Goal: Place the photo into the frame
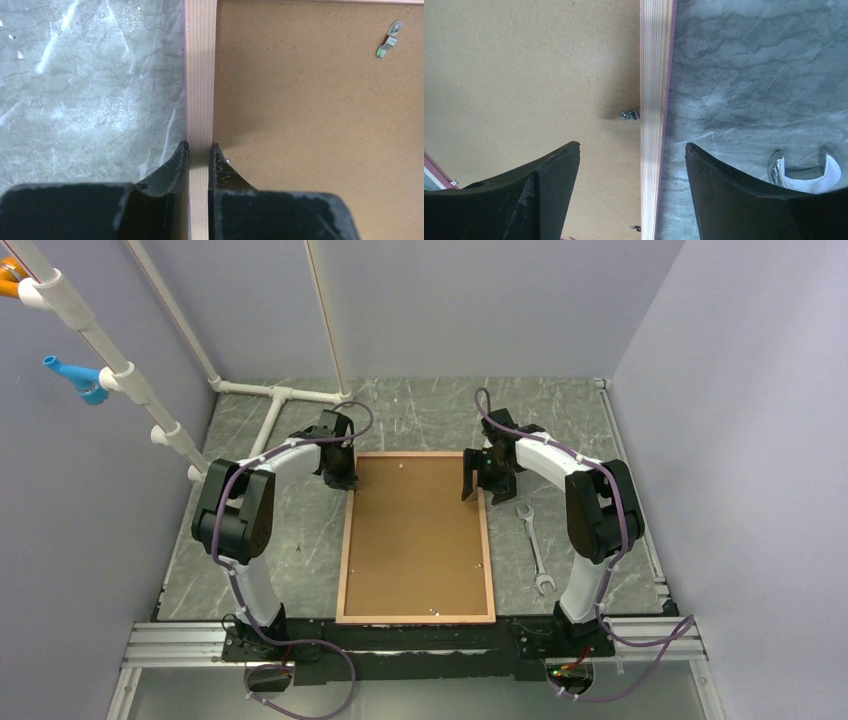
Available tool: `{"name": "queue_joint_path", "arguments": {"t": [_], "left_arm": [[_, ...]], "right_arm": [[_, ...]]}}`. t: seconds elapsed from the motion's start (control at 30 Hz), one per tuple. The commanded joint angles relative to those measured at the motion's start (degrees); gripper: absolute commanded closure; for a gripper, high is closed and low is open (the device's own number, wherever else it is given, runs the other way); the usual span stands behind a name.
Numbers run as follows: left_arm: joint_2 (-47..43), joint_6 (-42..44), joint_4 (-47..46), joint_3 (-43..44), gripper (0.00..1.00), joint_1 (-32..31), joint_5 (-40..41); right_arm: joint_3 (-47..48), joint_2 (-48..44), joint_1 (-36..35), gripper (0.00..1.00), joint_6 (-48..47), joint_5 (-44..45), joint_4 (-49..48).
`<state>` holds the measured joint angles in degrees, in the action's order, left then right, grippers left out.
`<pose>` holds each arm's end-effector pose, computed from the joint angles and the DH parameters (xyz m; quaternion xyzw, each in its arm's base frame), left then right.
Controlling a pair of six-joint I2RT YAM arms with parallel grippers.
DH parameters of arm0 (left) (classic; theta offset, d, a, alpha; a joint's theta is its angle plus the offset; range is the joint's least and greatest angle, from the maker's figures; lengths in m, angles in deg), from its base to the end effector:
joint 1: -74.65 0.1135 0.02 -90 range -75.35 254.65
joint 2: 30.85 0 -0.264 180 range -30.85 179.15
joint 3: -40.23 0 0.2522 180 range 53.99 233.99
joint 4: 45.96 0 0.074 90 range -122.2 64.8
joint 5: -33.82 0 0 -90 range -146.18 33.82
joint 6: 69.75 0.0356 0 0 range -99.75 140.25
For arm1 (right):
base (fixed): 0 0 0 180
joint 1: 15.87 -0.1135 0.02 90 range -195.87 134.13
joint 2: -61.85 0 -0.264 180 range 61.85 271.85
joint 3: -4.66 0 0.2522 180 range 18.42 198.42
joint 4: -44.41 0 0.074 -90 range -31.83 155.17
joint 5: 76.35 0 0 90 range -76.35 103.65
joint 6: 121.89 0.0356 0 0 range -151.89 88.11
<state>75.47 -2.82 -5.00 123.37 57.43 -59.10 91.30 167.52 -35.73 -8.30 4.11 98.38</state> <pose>0.3565 -0.1124 0.1690 -0.0440 0.9733 -0.1004 0.2015 0.3381 0.1284 0.1811 0.0198 0.9855 0.1309 0.1064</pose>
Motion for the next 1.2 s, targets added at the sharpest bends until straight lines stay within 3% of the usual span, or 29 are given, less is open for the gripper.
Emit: {"name": "queue_joint_path", "arguments": {"t": [0.0,0.1,0.4,0.57,0.67,0.73,0.9,1.17], "left_arm": [[0.16,0.75,-2.20,-3.79,0.94,-0.42,-1.09],[-0.67,0.81,-2.43,-4.48,1.00,-0.33,-1.47],[-7.32,-0.05,-1.79,-4.93,0.97,1.07,-4.95],[-12.64,-1.24,-2.85,-7.29,0.59,3.14,-8.79],[-15.45,-1.42,-2.87,-9.17,0.40,3.51,-9.92],[-17.32,-1.62,-3.44,-11.10,0.32,3.50,-10.68],[-20.31,-1.02,-2.85,-15.61,0.34,3.52,-12.14],[-23.52,-2.12,-4.55,-24.49,0.46,2.37,-12.84]], "right_arm": [[0.47,-0.90,0.08,0.20,-0.17,0.01,-0.83],[0.26,-0.86,0.05,0.21,-0.08,-0.04,-0.91],[0.38,-1.73,0.06,0.20,-0.04,0.14,-0.68],[1.81,-1.65,0.04,0.19,-0.27,0.68,-0.12],[2.42,-1.50,0.07,0.18,-0.30,0.84,0.38],[2.16,-1.73,0.13,0.18,-0.30,0.80,0.25],[0.87,-2.62,0.00,0.17,-0.65,1.01,0.50],[-3.75,-4.90,0.08,0.17,-0.41,-0.10,-0.19]]}}
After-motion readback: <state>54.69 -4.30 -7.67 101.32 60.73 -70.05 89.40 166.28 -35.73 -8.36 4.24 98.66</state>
